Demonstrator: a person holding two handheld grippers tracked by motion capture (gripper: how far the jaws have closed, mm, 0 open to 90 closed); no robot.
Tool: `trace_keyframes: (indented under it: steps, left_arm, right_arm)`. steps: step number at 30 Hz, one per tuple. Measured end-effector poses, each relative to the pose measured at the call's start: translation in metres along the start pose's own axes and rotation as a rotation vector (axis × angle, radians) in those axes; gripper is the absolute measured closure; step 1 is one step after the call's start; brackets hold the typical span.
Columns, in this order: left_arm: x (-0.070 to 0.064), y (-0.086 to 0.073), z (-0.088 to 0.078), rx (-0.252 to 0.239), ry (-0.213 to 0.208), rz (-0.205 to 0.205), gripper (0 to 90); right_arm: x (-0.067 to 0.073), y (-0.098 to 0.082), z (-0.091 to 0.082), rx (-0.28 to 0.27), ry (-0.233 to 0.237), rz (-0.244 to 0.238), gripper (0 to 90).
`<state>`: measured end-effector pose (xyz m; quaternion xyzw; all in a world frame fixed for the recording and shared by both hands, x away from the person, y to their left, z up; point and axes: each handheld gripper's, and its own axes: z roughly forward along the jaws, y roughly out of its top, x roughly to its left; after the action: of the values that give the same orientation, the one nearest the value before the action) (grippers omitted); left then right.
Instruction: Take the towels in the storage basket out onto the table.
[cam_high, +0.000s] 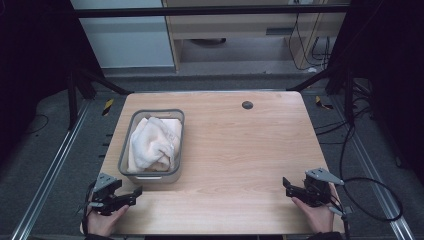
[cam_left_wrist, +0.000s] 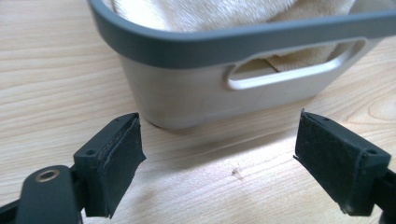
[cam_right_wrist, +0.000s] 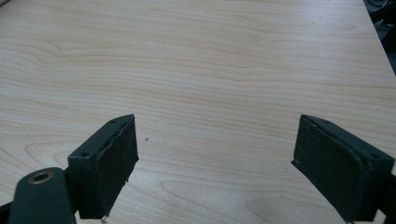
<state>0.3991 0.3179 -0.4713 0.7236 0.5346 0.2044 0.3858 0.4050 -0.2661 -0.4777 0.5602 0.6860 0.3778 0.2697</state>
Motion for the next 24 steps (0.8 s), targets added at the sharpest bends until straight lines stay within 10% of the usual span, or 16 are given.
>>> trace_keyframes:
  steps: [24]
  left_arm:
    - [-0.002,0.019,-0.022,-0.081,-0.026,0.004,15.4]
  right_arm:
    - [-0.007,-0.002,0.004,0.006,-0.017,-0.031,12.9]
